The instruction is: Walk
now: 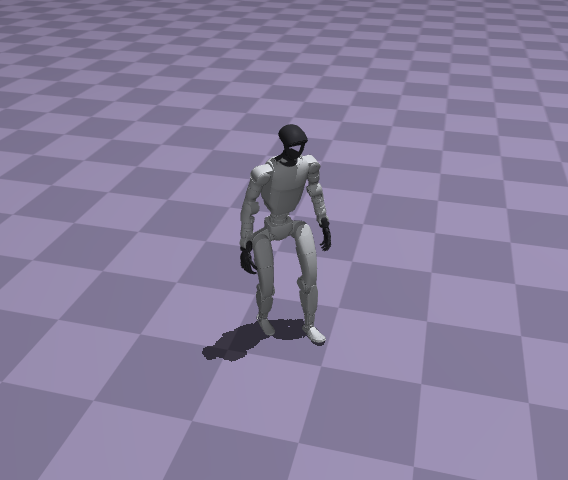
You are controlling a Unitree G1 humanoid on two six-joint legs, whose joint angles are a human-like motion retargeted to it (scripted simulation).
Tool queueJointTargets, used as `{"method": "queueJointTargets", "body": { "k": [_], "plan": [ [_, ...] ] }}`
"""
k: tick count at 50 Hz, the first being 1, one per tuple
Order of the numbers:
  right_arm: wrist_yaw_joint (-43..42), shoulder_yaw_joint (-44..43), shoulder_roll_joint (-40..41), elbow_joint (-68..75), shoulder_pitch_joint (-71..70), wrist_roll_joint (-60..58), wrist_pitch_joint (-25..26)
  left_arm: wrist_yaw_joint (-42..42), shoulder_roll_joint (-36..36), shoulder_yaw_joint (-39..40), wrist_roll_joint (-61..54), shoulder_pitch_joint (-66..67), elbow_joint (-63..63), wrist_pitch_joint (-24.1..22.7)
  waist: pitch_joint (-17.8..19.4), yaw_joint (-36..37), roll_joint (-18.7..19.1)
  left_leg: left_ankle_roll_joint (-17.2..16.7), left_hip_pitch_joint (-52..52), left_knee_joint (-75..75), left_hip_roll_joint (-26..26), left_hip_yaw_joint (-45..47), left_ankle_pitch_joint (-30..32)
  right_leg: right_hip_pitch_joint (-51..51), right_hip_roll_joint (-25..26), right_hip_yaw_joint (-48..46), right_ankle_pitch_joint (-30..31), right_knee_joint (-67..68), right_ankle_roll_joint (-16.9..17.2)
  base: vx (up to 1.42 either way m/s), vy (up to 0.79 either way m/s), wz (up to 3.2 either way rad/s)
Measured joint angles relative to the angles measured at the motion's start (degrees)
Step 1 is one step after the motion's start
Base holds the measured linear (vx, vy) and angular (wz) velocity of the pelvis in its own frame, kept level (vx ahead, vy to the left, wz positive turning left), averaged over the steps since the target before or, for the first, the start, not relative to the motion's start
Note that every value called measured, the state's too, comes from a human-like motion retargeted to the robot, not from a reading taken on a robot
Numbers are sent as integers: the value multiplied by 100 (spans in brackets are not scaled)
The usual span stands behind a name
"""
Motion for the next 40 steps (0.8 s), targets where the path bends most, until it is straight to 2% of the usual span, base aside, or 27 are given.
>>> {"method": "queueJointTargets", "body": {
  "k": [9,15,21,23,25,27,30,34,38,40],
  "plan": [
    [46,112,70,-36,75,-135,70,-8,-128,92,-204,38,75,80,-80,114,-281,193,-79,630,-171,-78,35,409,-95,413,-585,469,-72,31,7,-23],
    [201,154,44,-124,-15,-162,145,-26,-171,113,-423,-48,5,91,-51,264,-439,515,131,883,-311,-59,-405,691,-220,587,-378,519,85,33,12,-14],
    [334,200,-18,-285,-103,-183,160,8,-227,134,-514,-41,-8,70,-71,318,-644,784,446,784,-645,-39,-612,633,-516,679,62,1190,415,31,16,3],
    [368,215,-40,-352,-146,-180,150,27,-243,148,-512,-27,0,65,-68,303,-728,878,579,712,-800,-29,-663,507,-672,670,361,1662,581,29,16,7],
    [388,226,-56,-425,-194,-168,138,37,-252,160,-481,-11,9,63,-63,272,-806,965,723,638,-953,-9,-718,320,-882,584,967,2280,775,28,15,2],
    [396,241,-70,-503,-251,-151,118,35,-250,176,-437,4,11,71,-61,230,-838,1033,889,547,-1067,10,-775,35,-1140,425,1151,2914,768,28,14,-6],
    [372,258,-80,-622,-328,-127,87,27,-230,185,-355,13,21,95,-62,131,-831,1091,1181,357,-1202,21,-845,-459,-1527,166,1074,3678,606,28,12,-7],
    [299,288,-58,-735,-374,-116,60,38,-190,157,-237,-10,50,153,-54,-71,-742,1078,1665,3,-1303,-35,-903,-1125,-1834,-107,625,3947,384,29,9,0],
    [225,318,-3,-716,-380,-101,66,40,-155,103,-156,-104,80,186,-11,-297,-584,995,2191,-465,-1302,-156,-881,-1733,-1817,-289,464,3468,364,29,5,12],
    [214,317,22,-631,-416,-74,79,25,-127,70,-125,-207,101,178,26,-377,-423,932,2503,-857,-1196,-233,-788,-1954,-1637,-387,606,2962,412,30,2,16]
  ]
}}
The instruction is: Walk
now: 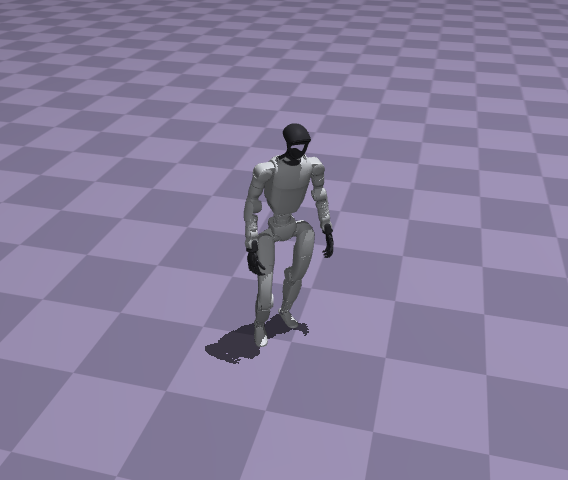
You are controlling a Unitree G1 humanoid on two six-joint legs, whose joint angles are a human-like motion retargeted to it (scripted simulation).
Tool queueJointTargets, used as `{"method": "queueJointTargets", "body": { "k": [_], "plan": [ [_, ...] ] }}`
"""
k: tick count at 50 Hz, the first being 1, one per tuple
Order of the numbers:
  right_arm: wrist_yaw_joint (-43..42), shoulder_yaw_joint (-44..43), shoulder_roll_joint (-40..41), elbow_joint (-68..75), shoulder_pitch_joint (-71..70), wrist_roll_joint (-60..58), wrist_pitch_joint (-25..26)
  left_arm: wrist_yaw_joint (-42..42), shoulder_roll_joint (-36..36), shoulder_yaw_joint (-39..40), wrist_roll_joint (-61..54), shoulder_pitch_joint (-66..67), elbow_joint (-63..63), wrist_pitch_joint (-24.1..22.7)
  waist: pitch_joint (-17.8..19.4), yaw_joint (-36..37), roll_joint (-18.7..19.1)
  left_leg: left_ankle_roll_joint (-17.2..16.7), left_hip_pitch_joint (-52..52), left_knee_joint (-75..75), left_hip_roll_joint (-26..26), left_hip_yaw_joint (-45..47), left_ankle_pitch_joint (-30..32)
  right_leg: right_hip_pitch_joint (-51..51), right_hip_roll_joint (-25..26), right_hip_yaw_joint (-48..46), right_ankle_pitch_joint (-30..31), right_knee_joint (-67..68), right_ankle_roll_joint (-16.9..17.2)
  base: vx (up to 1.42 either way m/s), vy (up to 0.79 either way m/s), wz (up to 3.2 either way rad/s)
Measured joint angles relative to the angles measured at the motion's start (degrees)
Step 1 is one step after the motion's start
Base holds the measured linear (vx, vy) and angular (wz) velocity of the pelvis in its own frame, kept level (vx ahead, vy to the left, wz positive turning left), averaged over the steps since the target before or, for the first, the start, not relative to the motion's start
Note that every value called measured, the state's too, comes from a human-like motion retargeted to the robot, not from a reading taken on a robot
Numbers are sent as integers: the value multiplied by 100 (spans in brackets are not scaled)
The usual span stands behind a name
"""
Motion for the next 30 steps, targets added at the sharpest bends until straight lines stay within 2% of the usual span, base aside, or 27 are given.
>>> {"method": "queueJointTargets", "body": {
  "k": [8,12,15,20,25,30],
  "plan": [
    [-21,-73,127,343,253,101,24,-9,58,-198,114,-132,-67,-169,-11,-212,217,-132,607,-509,165,-184,-8,-535,488,157,945,-2124,462,30,-1,19],
    [-24,-136,159,471,363,160,36,-1,54,-246,128,-190,-98,-225,-36,-246,263,-153,763,-478,225,-246,-147,-563,598,227,1211,-2564,511,33,-8,15],
    [-61,-173,183,539,471,220,38,35,-8,-262,135,-151,-122,-253,-72,-234,258,-179,845,-322,241,-212,-253,-596,621,274,1265,-2362,445,36,-12,6],
    [-126,-265,124,630,431,348,55,69,-60,-190,45,-179,-148,-255,-13,-315,426,-380,784,361,504,140,-275,-388,720,130,954,-2054,201,41,-15,19],
    [-254,-274,65,640,453,401,26,109,-122,-128,-106,-43,-168,-241,55,-191,637,-838,146,2253,889,83,364,-24,1083,98,678,-2051,-111,40,-17,-20],
    [-364,-276,0,578,475,514,-8,49,-126,-92,-162,92,-246,-187,16,51,820,-770,-1031,4539,1546,407,348,393,1482,43,447,-2335,-311,38,-11,-25]
  ]
}}
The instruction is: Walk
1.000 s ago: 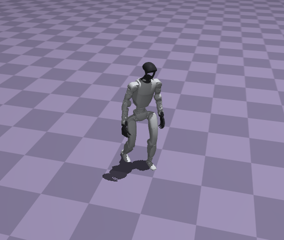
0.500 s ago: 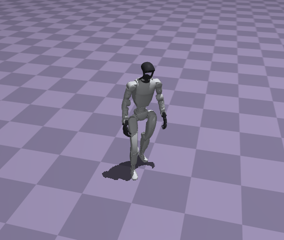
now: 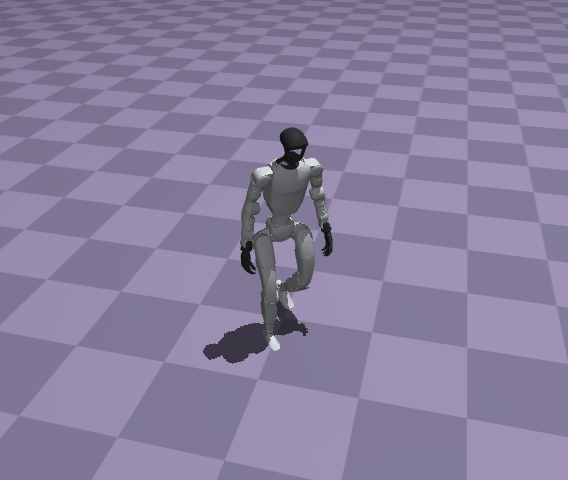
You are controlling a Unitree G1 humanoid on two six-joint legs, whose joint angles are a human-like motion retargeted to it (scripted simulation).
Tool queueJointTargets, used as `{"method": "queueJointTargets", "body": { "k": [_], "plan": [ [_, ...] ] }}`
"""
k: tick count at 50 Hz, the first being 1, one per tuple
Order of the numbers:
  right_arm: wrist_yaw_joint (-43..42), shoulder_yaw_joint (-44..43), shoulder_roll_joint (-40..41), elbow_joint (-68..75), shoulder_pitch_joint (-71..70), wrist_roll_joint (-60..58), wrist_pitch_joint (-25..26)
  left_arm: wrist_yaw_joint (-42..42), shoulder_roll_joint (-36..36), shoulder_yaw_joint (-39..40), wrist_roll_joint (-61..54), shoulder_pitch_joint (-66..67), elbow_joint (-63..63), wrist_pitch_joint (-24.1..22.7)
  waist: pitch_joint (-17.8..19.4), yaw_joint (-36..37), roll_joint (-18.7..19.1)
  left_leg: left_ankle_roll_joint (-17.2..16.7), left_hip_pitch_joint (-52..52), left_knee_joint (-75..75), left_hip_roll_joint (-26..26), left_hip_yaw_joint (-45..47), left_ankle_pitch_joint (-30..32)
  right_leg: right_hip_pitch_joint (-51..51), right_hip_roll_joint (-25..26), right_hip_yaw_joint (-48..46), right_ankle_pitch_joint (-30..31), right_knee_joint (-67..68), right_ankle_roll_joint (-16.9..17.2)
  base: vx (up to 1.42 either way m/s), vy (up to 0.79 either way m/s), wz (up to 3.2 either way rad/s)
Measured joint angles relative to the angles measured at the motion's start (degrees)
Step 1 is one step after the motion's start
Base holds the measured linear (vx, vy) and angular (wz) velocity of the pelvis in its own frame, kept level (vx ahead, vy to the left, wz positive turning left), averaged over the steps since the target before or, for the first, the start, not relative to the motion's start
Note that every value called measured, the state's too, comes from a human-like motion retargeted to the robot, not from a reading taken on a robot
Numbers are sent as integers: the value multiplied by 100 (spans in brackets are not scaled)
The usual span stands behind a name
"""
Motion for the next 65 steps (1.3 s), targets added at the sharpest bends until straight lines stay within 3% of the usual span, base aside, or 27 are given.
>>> {"method": "queueJointTargets", "body": {
  "k": [4,8,15,18,25,30,34,40,45,49,54,60,65],
  "plan": [
    [-63,-56,-26,-73,7,89,-17,-71,21,11,20,22,-66,44,-16,242,-26,203,-806,341,260,217,-433,448,148,15,-114,-412,8,40,-5,-20],
    [-67,-105,-27,-124,22,146,-37,-114,31,6,30,15,-94,38,36,423,-162,211,-1252,-684,116,296,-520,970,92,75,-179,-858,90,44,-3,-8],
    [-36,-87,3,-53,126,29,-92,-112,-18,-52,36,79,-48,4,-36,574,-361,-142,-1419,-3544,-318,166,644,1640,-75,113,-497,-1199,110,46,-1,-2],
    [-42,-61,23,2,205,-37,-84,-119,-59,-37,4,152,-4,10,-152,633,-399,-227,-1526,-3954,-369,46,879,1810,-67,162,-731,-1034,64,47,5,-8],
    [13,-157,72,115,365,14,-17,-137,-213,132,-242,361,175,73,-472,685,-692,-31,-1493,-3533,-718,-102,1118,1957,-406,213,-1052,-33,149,51,12,-8],
    [258,-324,30,179,170,207,58,-221,-242,288,-400,350,324,133,-359,543,-1014,353,-869,-3448,-1222,-24,713,1715,-1085,247,-70,1802,538,49,16,3],
    [328,-334,4,54,-16,253,35,-218,-201,318,-349,326,345,156,-337,335,-1100,466,-311,-3743,-1488,-3,527,1081,-1625,78,-129,2808,378,44,14,-2],
    [287,-140,13,-182,-255,180,-25,-142,-86,275,-208,170,380,161,-279,5,-921,367,640,-4484,-1530,-118,454,183,-1688,-164,-556,1976,253,42,9,-1],
    [266,-15,86,-164,-418,159,-55,-96,39,240,-114,-40,383,39,-287,-157,-599,238,1224,-5146,-1292,-245,490,-357,-1196,-270,63,347,487,42,3,9],
    [233,-5,135,-84,-378,161,-76,-37,89,197,-53,-92,328,-63,-335,-240,-575,232,1479,-5224,-1336,-328,339,-773,-1084,-93,463,-363,719,42,-2,16],
    [186,-71,140,78,-300,166,-85,32,49,195,23,-131,280,-125,-403,-245,-527,245,1752,-5017,-1351,-348,54,-1030,-1027,53,805,-294,742,45,-8,8],
    [170,-196,3,333,-330,228,-54,-36,-76,312,-50,-159,319,-86,-248,-293,-284,29,1801,-3723,-1105,-278,-77,-763,-912,15,525,479,448,49,-14,10],
    [171,-170,-96,388,-234,300,-53,-181,-203,335,-141,-18,374,-40,-182,-193,30,-329,1082,-1376,-608,-191,548,-337,-495,-6,235,529,122,44,-15,-24]
  ]
}}
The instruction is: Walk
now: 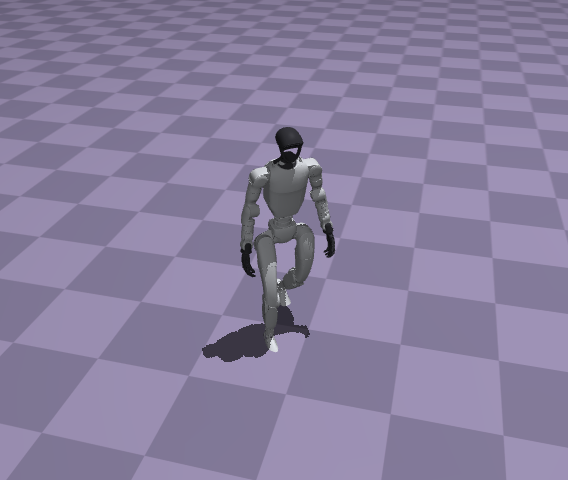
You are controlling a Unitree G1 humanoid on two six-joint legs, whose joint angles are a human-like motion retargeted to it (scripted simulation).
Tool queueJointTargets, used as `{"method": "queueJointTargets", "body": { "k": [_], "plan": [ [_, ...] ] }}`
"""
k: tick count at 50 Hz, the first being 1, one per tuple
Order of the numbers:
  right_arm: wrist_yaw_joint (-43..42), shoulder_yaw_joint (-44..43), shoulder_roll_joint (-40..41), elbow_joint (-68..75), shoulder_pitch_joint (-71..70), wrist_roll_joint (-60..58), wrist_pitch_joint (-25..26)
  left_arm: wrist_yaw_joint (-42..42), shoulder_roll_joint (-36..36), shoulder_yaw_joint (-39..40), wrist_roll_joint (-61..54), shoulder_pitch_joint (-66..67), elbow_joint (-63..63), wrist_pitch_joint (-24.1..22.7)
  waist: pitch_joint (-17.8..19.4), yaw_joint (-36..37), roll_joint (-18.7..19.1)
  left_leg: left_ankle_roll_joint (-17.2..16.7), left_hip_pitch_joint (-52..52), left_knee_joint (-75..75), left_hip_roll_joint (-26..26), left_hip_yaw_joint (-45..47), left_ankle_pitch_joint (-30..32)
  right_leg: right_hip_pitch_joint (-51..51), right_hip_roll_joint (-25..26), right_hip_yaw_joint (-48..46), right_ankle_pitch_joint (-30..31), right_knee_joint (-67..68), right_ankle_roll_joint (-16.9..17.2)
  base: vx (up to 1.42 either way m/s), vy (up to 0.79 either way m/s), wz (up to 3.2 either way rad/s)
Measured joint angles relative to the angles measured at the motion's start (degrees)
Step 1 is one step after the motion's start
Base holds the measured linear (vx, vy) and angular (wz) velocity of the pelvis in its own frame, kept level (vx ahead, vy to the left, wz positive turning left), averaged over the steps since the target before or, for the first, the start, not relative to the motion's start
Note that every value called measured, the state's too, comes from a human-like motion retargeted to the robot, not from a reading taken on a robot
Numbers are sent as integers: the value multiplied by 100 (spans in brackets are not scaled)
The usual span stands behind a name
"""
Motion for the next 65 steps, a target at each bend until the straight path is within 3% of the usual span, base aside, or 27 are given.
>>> {"method": "queueJointTargets", "body": {
  "k": [3,6,10,13,20,30,36,38,40,43,45,48,52,54,65],
  "plan": [
    [21,19,-44,-44,60,78,-4,-106,-25,-24,17,67,-36,45,-34,123,146,49,-685,1344,419,214,104,225,259,-36,-157,-165,-146,39,-10,-30],
    [37,29,-80,-107,103,162,-1,-201,-19,-57,50,91,-97,88,-71,276,178,223,-1339,2017,725,428,-209,462,417,-45,-277,-405,-187,38,-6,-27],
    [69,-9,-102,-179,91,270,20,-311,22,-39,30,25,-150,129,-47,461,84,391,-2012,1668,846,663,-723,910,480,-12,-255,-987,-136,39,-3,-17],
    [65,-28,-111,-237,143,282,2,-304,22,-22,20,27,-159,113,-43,543,-16,383,-2344,732,755,789,-768,1157,408,26,-319,-1203,-83,40,-1,-9],
    [-53,-20,-140,-236,201,50,-59,-122,31,42,-41,-2,-64,96,-77,621,-204,125,-2780,-1584,537,932,189,1639,265,100,-582,-1475,-58,39,1,-10],
    [-271,10,-132,-279,267,-165,-48,-8,87,262,-341,95,67,163,-318,633,-367,71,-3041,-2513,649,1193,929,2279,193,201,-928,-1260,-133,42,10,-11],
    [-202,-36,-92,-268,316,-9,14,-45,35,289,-722,180,128,187,-513,505,-689,489,-2964,-1847,339,1386,764,2334,-254,235,-538,-250,133,49,20,16],
    [-118,-64,-73,-231,300,73,41,-65,1,282,-845,185,147,185,-505,401,-853,682,-2846,-1609,104,1399,535,2224,-489,367,58,488,367,48,21,47],
    [-21,-99,-54,-196,257,161,65,-75,-24,269,-918,185,136,173,-484,275,-1016,865,-2699,-1429,-154,1412,278,1989,-759,457,1072,1451,624,46,19,48],
    [89,-162,-18,-182,110,291,69,-60,-12,247,-931,142,70,147,-431,82,-1170,1063,-2418,-1321,-457,1408,-72,1464,-1112,484,1877,2796,673,45,17,36],
    [107,-195,4,-208,-7,346,46,-33,21,208,-877,89,29,137,-394,-35,-1212,1122,-2185,-1383,-607,1374,-235,1104,-1318,416,1837,3440,528,45,15,23],
    [73,-211,33,-303,-144,419,-16,35,75,110,-758,1,-2,140,-356,-203,-1209,1105,-1736,-1708,-779,1272,-342,594,-1553,213,1188,3831,254,44,12,18],
    [-63,-196,43,-493,-310,499,-99,129,127,14,-611,-187,-25,128,-232,-379,-1073,951,-857,-2639,-927,1052,-195,54,-1618,-165,423,3333,81,44,9,18],
    [-145,-183,47,-587,-325,542,-141,180,151,-55,-550,-236,-76,89,-194,-442,-977,869,-470,-3016,-937,936,-132,-166,-1555,-354,335,2763,117,43,6,23],
    [-597,-241,120,-306,-336,621,-209,430,314,-414,-314,-451,-266,-218,-192,-347,-613,764,515,-3596,-868,518,-427,-878,-774,-305,1336,-915,887,41,2,20]
  ]
}}
